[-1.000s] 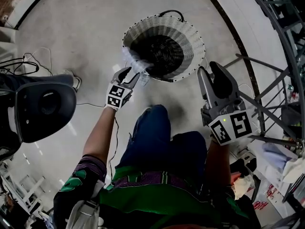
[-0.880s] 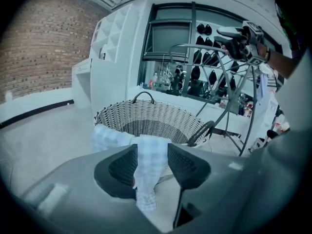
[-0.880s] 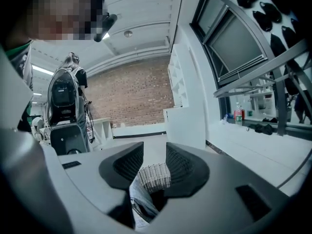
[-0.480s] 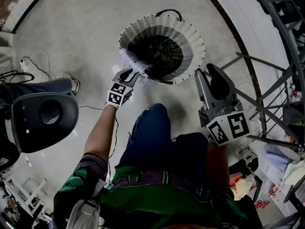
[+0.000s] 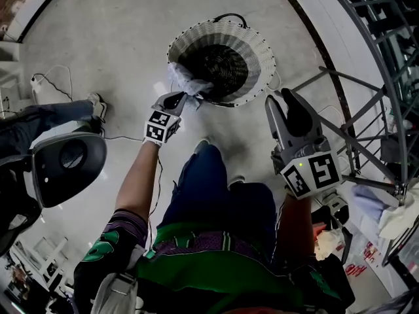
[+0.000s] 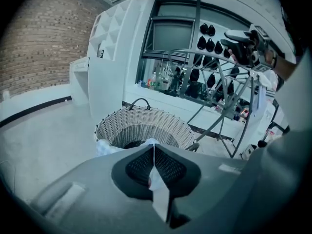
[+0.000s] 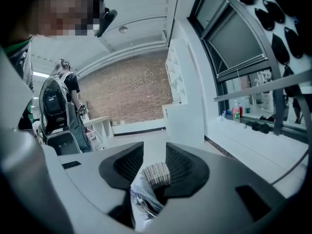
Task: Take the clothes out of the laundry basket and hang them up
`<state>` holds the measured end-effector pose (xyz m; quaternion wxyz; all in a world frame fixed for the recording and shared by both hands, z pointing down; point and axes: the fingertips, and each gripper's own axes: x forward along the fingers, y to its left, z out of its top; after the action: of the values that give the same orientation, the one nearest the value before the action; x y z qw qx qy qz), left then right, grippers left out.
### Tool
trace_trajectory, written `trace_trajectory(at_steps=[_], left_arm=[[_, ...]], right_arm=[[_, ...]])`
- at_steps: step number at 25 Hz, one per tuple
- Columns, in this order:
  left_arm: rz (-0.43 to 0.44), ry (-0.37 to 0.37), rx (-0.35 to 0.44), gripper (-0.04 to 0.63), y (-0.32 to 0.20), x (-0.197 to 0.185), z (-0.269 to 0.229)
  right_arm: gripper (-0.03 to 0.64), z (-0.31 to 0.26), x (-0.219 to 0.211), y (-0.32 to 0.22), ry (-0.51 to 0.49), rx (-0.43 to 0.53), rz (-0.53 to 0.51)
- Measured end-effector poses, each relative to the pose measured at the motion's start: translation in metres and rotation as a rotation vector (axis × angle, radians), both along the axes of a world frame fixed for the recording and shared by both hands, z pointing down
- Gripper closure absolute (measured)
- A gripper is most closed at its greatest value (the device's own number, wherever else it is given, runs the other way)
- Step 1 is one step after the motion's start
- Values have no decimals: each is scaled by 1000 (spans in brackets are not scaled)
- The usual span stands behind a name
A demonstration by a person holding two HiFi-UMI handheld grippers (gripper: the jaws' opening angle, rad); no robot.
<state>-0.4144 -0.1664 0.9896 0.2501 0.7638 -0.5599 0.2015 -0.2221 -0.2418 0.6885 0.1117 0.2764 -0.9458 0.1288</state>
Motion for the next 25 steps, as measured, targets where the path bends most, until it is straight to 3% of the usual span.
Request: trace_trajectory(at_steps=[14, 25], left_arm=[[7, 21, 90, 574, 2, 4, -211], [28, 6, 281, 574, -16, 8, -372]], right_arm=[[485, -170, 19, 18, -9, 0, 25], [485, -285, 59, 25, -53, 94, 121]])
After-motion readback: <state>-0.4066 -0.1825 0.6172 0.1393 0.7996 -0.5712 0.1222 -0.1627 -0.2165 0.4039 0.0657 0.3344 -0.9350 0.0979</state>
